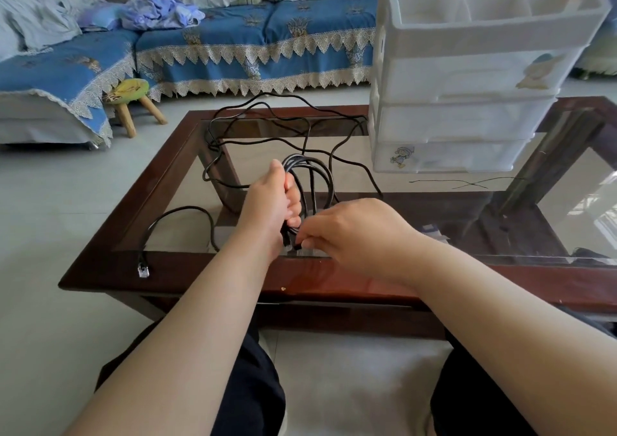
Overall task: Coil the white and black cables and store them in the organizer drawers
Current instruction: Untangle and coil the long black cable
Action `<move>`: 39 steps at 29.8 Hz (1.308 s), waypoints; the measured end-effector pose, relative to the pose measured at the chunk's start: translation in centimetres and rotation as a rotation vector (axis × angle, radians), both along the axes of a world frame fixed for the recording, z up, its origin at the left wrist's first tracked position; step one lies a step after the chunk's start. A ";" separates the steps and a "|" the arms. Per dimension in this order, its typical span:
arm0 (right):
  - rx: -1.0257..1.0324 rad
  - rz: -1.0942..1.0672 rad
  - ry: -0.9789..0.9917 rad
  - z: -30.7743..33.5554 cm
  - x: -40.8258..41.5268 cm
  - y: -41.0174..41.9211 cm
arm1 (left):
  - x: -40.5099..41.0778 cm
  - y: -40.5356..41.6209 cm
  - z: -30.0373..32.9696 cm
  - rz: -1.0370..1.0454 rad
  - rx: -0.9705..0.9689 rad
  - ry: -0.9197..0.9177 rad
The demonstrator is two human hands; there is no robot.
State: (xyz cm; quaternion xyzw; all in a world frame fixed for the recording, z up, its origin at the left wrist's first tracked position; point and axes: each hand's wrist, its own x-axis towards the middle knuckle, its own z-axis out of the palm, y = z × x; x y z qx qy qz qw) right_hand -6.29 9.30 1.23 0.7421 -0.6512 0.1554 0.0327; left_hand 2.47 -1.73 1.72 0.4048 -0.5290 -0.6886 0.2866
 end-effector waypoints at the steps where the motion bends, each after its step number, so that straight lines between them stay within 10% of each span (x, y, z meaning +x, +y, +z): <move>1: -0.005 0.001 -0.041 0.1 -0.2 -0.1 | 0.0 0.3 -0.1 -0.038 -0.034 -0.023; 7: 0.029 -0.138 -0.203 1.3 -1.7 -0.3 | 0.0 1.0 -1.3 -0.262 -0.008 -0.225; 17: 0.026 -0.212 -0.758 1.8 -4.6 -1.2 | 0.6 0.6 -0.2 -0.703 0.466 0.001; 30: 0.353 -0.233 -1.236 1.4 -4.7 -0.8 | 2.4 -0.6 0.5 -0.589 0.475 0.246; 39: 0.162 -0.402 -0.815 0.5 -5.1 -1.1 | 2.7 -0.8 1.1 -0.462 0.363 0.159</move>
